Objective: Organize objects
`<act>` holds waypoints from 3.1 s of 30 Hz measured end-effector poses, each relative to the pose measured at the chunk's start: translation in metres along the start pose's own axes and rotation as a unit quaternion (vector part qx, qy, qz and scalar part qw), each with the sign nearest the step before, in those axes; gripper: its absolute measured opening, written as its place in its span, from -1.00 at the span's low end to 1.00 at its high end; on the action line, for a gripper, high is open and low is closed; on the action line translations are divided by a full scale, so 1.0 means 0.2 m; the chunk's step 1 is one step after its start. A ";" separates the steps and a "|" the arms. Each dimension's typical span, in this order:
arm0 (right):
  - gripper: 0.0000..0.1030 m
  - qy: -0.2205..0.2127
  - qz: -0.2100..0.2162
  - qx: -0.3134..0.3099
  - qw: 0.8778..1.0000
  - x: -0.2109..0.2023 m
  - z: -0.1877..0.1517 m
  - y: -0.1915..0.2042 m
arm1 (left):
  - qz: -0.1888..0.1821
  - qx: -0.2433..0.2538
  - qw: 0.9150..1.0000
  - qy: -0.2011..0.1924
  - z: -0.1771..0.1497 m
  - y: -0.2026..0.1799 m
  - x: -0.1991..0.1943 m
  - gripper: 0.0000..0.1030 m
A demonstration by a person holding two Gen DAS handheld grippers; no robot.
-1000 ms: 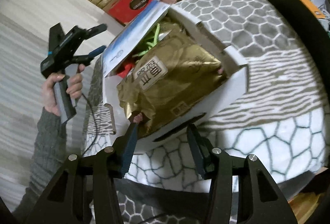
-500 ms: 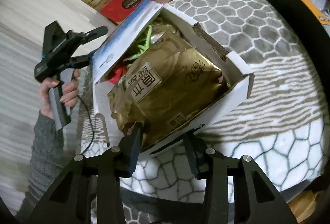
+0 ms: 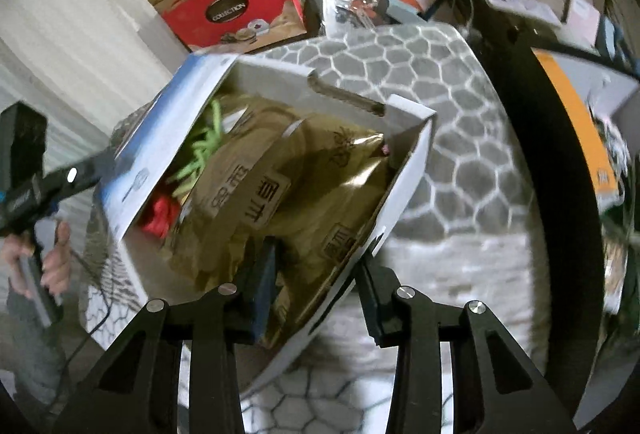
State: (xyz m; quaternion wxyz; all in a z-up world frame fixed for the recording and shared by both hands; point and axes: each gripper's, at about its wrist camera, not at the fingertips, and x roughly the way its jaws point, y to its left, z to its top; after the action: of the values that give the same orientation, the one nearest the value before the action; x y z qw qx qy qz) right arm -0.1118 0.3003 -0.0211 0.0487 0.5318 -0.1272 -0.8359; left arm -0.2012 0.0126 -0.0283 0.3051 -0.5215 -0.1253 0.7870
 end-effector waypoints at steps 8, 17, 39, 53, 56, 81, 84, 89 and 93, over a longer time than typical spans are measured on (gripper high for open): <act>-0.23 0.006 0.005 -0.043 0.999 0.11 0.15 0.07 | 0.043 -0.074 0.996 -0.016 -0.22 0.03 -0.15 0.69; -0.24 0.004 0.016 -0.064 0.998 0.17 0.20 0.19 | 0.056 -0.114 0.992 -0.019 -0.41 0.01 -0.24 0.69; 0.17 -0.053 -0.021 -0.056 0.997 -0.04 0.08 0.12 | 0.087 -0.105 0.988 -0.078 -0.50 -0.05 -0.44 0.78; 0.68 -0.155 -0.080 -0.090 0.981 -0.40 -0.36 0.39 | 0.230 0.008 0.962 -0.146 -0.70 -0.43 -0.52 0.99; 0.70 -0.162 -0.080 -0.084 0.980 -0.41 -0.42 0.41 | 0.239 -0.005 0.959 -0.150 -0.73 -0.44 -0.51 0.99; 0.72 -0.182 -0.108 -0.053 0.976 -0.43 -0.58 0.45 | 0.271 0.008 0.950 -0.156 -0.81 -0.49 -0.51 1.00; 0.72 -0.181 -0.106 -0.053 0.976 -0.43 -0.59 0.46 | 0.272 0.005 0.950 -0.156 -0.81 -0.48 -0.51 1.00; 0.72 -0.180 -0.107 -0.056 0.976 -0.42 -0.60 0.47 | 0.271 0.003 0.949 -0.160 -0.82 -0.48 -0.52 1.00; 0.72 -0.180 -0.106 -0.056 0.976 -0.42 -0.60 0.48 | 0.271 0.002 0.950 -0.158 -0.82 -0.47 -0.52 1.00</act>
State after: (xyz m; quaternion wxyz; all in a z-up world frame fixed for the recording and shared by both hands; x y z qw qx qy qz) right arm 0.0280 0.2070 0.0297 -0.0342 0.3793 -0.0297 -0.9242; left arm 0.0076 0.0038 0.0278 0.0576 -0.4042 -0.0241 0.9125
